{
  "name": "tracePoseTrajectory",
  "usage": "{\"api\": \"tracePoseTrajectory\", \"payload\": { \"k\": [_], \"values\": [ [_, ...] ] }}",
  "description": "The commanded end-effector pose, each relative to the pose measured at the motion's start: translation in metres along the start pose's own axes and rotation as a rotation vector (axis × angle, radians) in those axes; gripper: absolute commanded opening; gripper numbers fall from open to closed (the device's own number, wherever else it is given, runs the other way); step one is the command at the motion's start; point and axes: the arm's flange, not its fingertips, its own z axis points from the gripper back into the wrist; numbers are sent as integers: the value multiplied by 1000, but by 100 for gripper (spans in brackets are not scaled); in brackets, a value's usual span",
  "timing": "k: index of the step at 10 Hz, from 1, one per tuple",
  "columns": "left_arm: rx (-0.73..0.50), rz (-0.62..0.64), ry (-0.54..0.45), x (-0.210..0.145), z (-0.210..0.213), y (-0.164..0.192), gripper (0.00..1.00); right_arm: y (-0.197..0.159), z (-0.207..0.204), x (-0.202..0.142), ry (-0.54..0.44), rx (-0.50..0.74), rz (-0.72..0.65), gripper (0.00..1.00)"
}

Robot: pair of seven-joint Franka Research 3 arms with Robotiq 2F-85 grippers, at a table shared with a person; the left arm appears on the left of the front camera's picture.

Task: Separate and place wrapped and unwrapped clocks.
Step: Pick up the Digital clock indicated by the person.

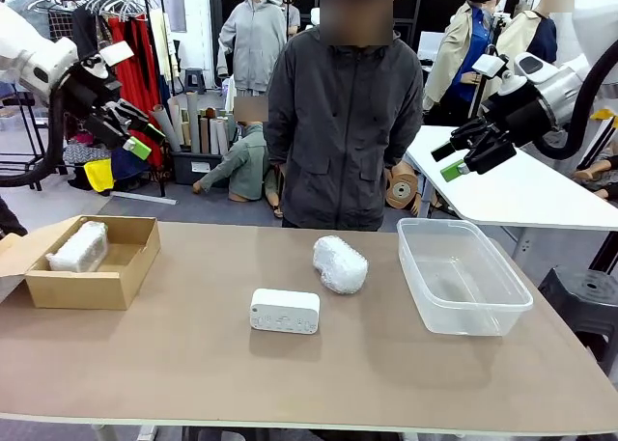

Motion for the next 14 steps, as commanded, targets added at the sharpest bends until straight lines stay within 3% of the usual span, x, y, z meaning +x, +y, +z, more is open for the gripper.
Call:
{"api": "tracePoseTrajectory", "payload": {
  "k": [1,2,14],
  "values": [
    [46,141,-11,-4,1,-2,100,1,0,1,-10,2,4,100],
    [0,0,0,0,0,0,100,1,0,1,-10,2,4,100],
    [0,0,0,0,0,0,100,1,0,1,-10,2,4,100]
  ]
}}
